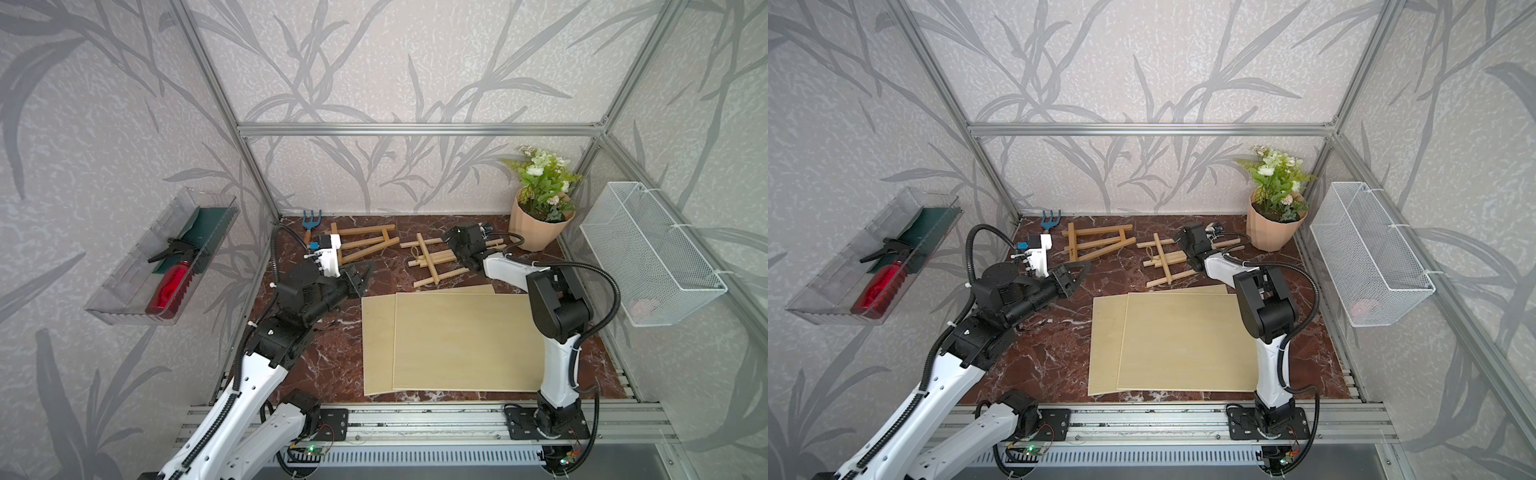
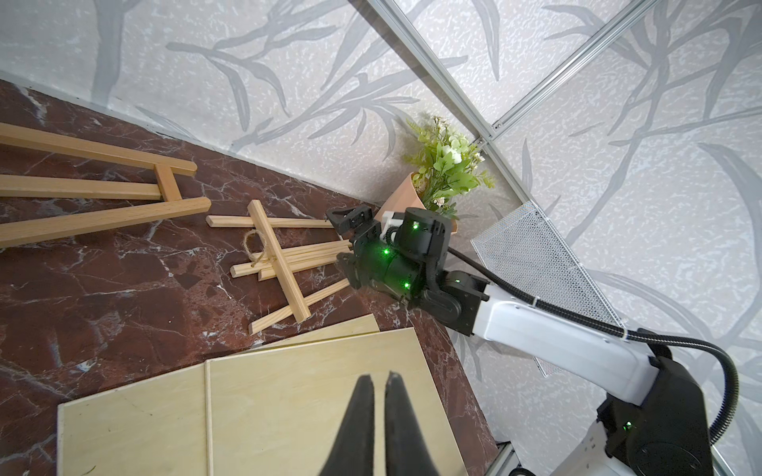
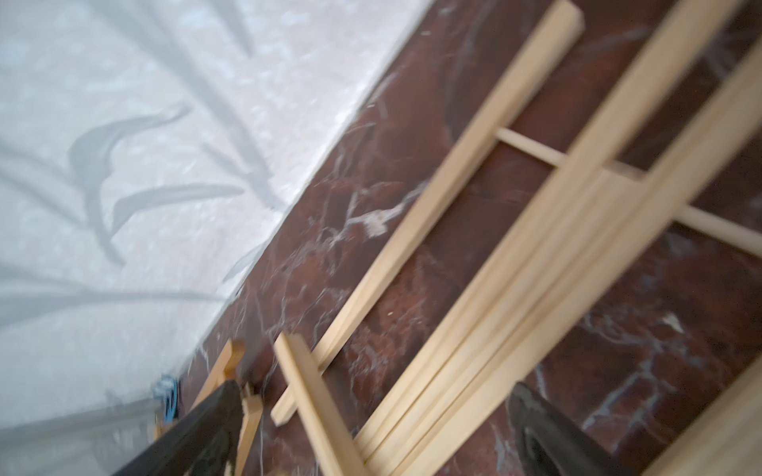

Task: Disassemble the easel
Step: Place the easel at the center of the board.

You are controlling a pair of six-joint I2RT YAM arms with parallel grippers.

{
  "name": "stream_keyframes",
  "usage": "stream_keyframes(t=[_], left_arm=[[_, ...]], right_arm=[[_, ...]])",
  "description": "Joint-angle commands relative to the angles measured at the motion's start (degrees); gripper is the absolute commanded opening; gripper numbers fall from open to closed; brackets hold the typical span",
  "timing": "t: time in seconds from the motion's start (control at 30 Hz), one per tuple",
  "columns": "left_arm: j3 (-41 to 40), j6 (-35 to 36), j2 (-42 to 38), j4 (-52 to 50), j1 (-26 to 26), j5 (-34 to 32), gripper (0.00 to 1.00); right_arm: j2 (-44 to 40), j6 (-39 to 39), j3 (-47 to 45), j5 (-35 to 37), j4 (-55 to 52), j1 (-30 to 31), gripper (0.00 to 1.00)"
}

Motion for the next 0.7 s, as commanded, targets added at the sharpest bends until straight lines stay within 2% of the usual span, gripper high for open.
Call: stream_keyframes(t=[0.0, 0.2, 0.3, 0.43, 0.67], left_arm=[[-0.36, 0.61, -1.06, 0.83, 0.48, -0.28, 0.10], [-0.28, 1.22, -1.33, 0.61, 0.59, -0.96, 0.10], [-0.28, 1.78, -1.33, 0.18, 0.68, -1.81, 0.10], [-0.31, 2.32, -1.35, 0.00, 0.90, -2.31, 0.10], [-0.53, 2.45, -0.64, -0.01, 1.38, -2.63, 0.10]], right_arm=[[-6.38, -22.21, 3.33, -9.35, -5.27, 0.34, 1.00], [-10.63, -42.21, 6.50, -16.42, -26.43, 1.22, 0.96], [-11.13, -50.92, 6.76, -16.10, -34.54, 2.70, 0.96], [-9.27, -54.76, 6.70, -16.06, -40.18, 4.16, 0.93], [-1.72, -55.73, 11.67, -16.88, -44.24, 6.46, 0.77]])
